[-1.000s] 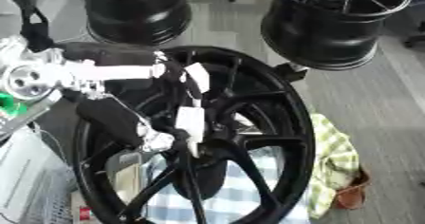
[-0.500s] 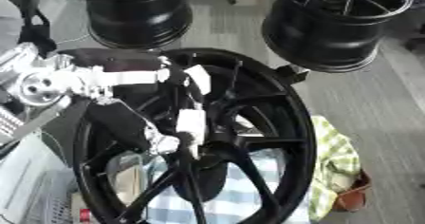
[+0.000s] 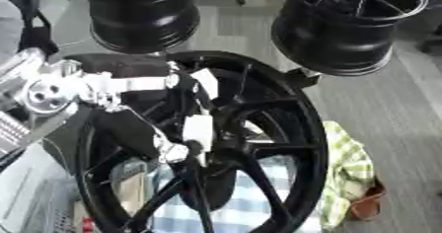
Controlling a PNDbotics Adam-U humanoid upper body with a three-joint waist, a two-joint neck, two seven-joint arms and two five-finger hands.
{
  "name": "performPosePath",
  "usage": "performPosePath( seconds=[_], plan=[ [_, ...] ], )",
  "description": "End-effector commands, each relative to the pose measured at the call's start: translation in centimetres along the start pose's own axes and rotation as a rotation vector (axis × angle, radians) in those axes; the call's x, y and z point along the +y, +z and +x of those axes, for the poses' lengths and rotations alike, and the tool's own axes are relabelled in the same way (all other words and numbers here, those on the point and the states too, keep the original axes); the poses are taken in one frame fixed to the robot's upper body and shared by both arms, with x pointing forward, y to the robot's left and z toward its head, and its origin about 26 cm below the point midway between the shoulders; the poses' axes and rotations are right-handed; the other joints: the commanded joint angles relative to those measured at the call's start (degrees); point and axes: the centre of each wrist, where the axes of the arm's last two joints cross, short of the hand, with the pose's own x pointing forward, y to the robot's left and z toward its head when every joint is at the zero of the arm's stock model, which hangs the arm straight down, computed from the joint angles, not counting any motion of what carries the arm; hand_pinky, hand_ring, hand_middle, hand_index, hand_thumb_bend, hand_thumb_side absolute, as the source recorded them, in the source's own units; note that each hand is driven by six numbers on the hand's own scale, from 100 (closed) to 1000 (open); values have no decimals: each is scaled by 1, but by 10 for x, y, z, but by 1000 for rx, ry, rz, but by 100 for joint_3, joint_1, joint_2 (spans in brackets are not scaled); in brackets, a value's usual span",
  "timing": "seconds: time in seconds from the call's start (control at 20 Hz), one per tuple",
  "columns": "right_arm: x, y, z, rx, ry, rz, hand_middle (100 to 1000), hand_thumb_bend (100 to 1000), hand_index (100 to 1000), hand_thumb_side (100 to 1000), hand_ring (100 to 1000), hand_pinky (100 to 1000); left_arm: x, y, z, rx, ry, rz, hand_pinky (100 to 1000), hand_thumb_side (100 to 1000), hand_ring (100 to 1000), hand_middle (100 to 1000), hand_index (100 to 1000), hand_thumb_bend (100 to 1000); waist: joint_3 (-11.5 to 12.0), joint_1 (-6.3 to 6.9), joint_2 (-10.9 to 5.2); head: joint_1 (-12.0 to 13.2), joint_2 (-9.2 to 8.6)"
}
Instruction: Pull the pin out of the wheel hub.
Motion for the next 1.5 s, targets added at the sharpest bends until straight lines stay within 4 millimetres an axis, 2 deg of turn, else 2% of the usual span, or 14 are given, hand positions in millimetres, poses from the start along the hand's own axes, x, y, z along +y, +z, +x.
performPosePath(
  seconds=[0.05, 0.2, 0.45, 1.5],
  plan=[
    [-4, -3, 6, -24, 1, -9, 582, 262, 716, 372, 597, 774, 4, 3, 1, 12, -15, 8, 758, 471, 746, 695, 849, 335, 10, 3, -59, 17, -80],
    [-4, -3, 6, -23, 0, -8, 582, 261, 716, 373, 598, 774, 4, 3, 1, 14, -18, 7, 765, 470, 771, 744, 855, 343, 14, 2, -49, 25, -92],
    [-4, -3, 6, -22, -1, -7, 582, 258, 716, 376, 598, 775, 4, 3, 1, 12, -20, 11, 774, 467, 783, 758, 858, 351, 12, 6, -26, 32, -113],
    [-4, -3, 5, -17, -14, -12, 582, 250, 716, 382, 598, 777, -4, -9, 2, 55, 26, -2, 767, 433, 780, 753, 865, 325, -35, -16, 25, 53, -179]
  ],
)
